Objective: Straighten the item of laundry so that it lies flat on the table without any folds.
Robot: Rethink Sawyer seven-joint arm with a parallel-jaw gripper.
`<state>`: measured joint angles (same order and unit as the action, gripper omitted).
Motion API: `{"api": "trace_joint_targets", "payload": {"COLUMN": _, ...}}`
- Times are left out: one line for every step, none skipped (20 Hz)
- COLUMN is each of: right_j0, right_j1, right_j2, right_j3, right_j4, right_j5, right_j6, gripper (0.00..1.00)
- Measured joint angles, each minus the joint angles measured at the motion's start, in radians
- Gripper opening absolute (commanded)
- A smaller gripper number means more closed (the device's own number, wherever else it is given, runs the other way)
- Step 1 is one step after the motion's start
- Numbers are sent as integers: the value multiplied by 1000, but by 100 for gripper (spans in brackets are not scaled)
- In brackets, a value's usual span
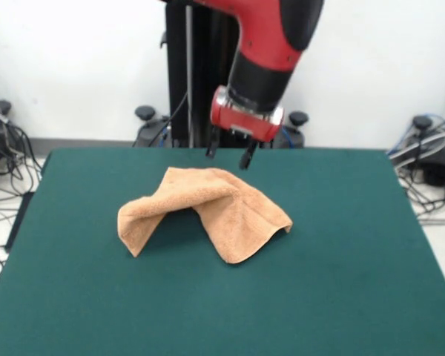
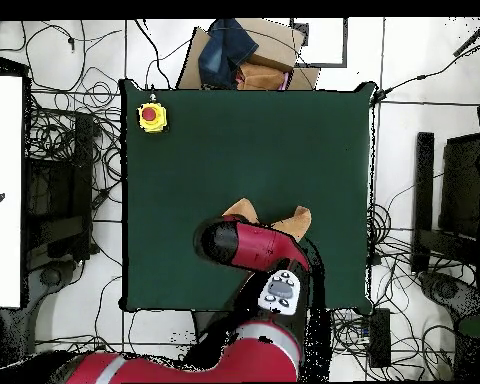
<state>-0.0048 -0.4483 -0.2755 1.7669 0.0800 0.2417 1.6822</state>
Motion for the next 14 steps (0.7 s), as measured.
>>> {"api": "trace_joint_targets", "payload": {"right_j0": 1, "right_j1": 26, "right_j2": 0, "right_j3": -7, "right_j4": 3, "right_j5": -29, "right_j6": 0, "gripper": 100}}
{"api": "trace_joint_targets", "payload": {"right_j0": 1, "right_j1": 32, "right_j2": 1, "right_j3": -8, "right_j4": 3, "right_j5": -35, "right_j6": 0, "gripper": 100}}
{"api": "trace_joint_targets", "payload": {"right_j0": 0, "right_j1": 38, "right_j2": 1, "right_j3": -10, "right_j4": 4, "right_j5": -41, "right_j6": 0, "gripper": 100}}
{"api": "trace_joint_targets", "payload": {"right_j0": -1, "right_j1": 57, "right_j2": 2, "right_j3": -10, "right_j4": 4, "right_j5": -53, "right_j6": 0, "gripper": 100}}
{"api": "trace_joint_targets", "payload": {"right_j0": -2, "right_j1": 65, "right_j2": 2, "right_j3": -10, "right_j4": 4, "right_j5": -53, "right_j6": 0, "gripper": 100}}
{"api": "trace_joint_targets", "payload": {"right_j0": -2, "right_j1": 65, "right_j2": 2, "right_j3": -10, "right_j4": 4, "right_j5": -52, "right_j6": 0, "gripper": 100}}
{"api": "trace_joint_targets", "payload": {"right_j0": -3, "right_j1": 66, "right_j2": 2, "right_j3": -10, "right_j4": 4, "right_j5": -50, "right_j6": 0, "gripper": 100}}
{"api": "trace_joint_targets", "payload": {"right_j0": -2, "right_j1": 64, "right_j2": 2, "right_j3": -10, "right_j4": 4, "right_j5": -49, "right_j6": 0, "gripper": 100}}
{"api": "trace_joint_targets", "payload": {"right_j0": -2, "right_j1": 62, "right_j2": 2, "right_j3": -10, "right_j4": 4, "right_j5": -47, "right_j6": 0, "gripper": 100}}
{"api": "trace_joint_targets", "payload": {"right_j0": -2, "right_j1": 52, "right_j2": 2, "right_j3": -10, "right_j4": 4, "right_j5": -40, "right_j6": 0, "gripper": 100}}
{"api": "trace_joint_targets", "payload": {"right_j0": -2, "right_j1": 41, "right_j2": 2, "right_j3": -10, "right_j4": 4, "right_j5": -34, "right_j6": 0, "gripper": 100}}
{"api": "trace_joint_targets", "payload": {"right_j0": -2, "right_j1": 35, "right_j2": 2, "right_j3": -10, "right_j4": 4, "right_j5": -31, "right_j6": 0, "gripper": 100}}
{"api": "trace_joint_targets", "payload": {"right_j0": -2, "right_j1": 28, "right_j2": 2, "right_j3": -10, "right_j4": 4, "right_j5": -28, "right_j6": 0, "gripper": 100}}
{"api": "trace_joint_targets", "payload": {"right_j0": -2, "right_j1": 16, "right_j2": 2, "right_j3": -10, "right_j4": 4, "right_j5": -25, "right_j6": 0, "gripper": 100}}
